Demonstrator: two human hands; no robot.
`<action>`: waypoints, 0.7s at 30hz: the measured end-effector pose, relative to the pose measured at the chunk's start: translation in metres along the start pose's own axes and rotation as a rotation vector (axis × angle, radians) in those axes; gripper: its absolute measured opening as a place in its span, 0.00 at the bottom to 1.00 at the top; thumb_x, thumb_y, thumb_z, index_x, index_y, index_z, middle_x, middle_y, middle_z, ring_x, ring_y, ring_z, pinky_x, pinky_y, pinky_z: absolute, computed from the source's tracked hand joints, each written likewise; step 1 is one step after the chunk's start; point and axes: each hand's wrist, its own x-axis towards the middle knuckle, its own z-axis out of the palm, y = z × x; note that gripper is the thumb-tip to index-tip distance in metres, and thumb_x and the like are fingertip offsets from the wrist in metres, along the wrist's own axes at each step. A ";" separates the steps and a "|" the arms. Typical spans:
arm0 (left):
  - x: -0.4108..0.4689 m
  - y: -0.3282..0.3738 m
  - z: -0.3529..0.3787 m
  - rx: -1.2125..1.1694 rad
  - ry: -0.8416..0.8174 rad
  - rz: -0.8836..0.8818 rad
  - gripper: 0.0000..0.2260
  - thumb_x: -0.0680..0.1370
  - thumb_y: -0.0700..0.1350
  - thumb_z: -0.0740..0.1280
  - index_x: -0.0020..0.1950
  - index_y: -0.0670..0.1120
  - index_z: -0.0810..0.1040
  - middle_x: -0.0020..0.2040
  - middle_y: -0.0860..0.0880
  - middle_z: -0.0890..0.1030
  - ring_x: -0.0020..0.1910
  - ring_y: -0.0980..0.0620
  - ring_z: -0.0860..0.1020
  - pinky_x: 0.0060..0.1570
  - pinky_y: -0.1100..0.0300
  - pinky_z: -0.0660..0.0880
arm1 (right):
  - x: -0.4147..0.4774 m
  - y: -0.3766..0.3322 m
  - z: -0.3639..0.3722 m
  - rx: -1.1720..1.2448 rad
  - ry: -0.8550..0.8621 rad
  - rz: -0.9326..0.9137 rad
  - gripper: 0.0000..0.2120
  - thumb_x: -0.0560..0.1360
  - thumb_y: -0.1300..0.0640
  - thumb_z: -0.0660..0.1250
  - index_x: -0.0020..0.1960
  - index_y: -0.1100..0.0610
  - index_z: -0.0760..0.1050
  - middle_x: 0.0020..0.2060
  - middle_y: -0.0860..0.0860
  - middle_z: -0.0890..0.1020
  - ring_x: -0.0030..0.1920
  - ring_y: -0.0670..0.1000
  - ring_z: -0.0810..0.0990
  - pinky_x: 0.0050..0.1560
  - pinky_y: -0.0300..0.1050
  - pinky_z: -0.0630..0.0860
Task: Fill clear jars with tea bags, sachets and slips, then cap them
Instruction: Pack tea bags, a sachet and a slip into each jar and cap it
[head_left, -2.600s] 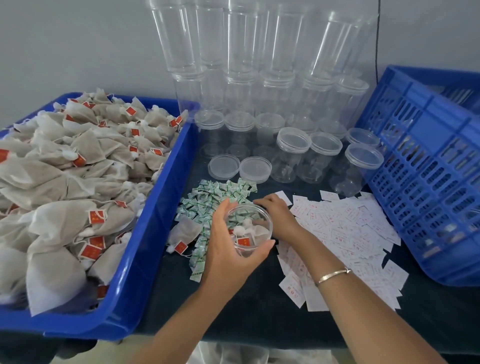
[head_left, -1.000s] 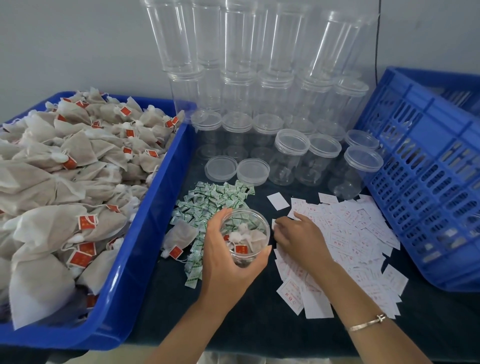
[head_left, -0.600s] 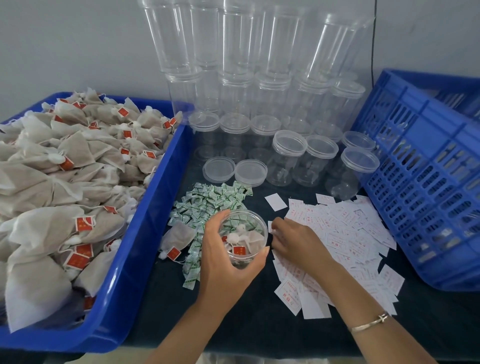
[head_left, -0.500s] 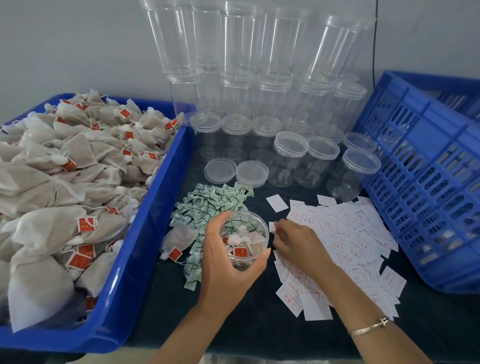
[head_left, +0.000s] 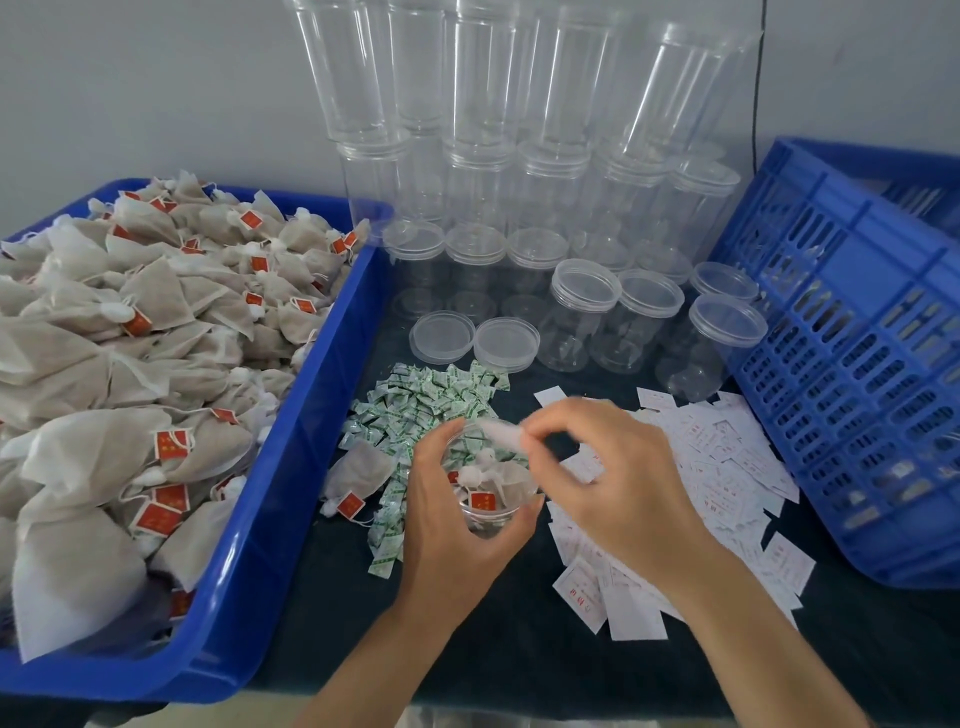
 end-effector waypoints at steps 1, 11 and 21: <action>0.000 0.000 0.000 0.009 -0.002 0.011 0.37 0.67 0.55 0.73 0.71 0.49 0.61 0.66 0.54 0.69 0.68 0.56 0.69 0.66 0.64 0.65 | 0.000 -0.004 0.001 -0.147 -0.116 -0.073 0.05 0.76 0.59 0.67 0.42 0.57 0.79 0.36 0.46 0.81 0.38 0.48 0.79 0.48 0.38 0.72; 0.001 0.005 -0.003 -0.041 0.002 -0.032 0.36 0.66 0.50 0.75 0.69 0.50 0.62 0.65 0.58 0.69 0.66 0.64 0.68 0.64 0.71 0.64 | 0.003 -0.006 0.004 -0.074 -0.526 0.082 0.13 0.84 0.50 0.57 0.56 0.52 0.79 0.49 0.45 0.82 0.53 0.43 0.74 0.61 0.38 0.66; 0.048 0.096 0.030 -0.318 -0.097 0.083 0.39 0.63 0.43 0.78 0.69 0.51 0.62 0.58 0.67 0.72 0.61 0.62 0.74 0.57 0.70 0.71 | 0.023 -0.005 -0.075 -0.344 -0.201 0.224 0.39 0.64 0.21 0.56 0.69 0.40 0.67 0.58 0.34 0.73 0.52 0.37 0.75 0.52 0.42 0.75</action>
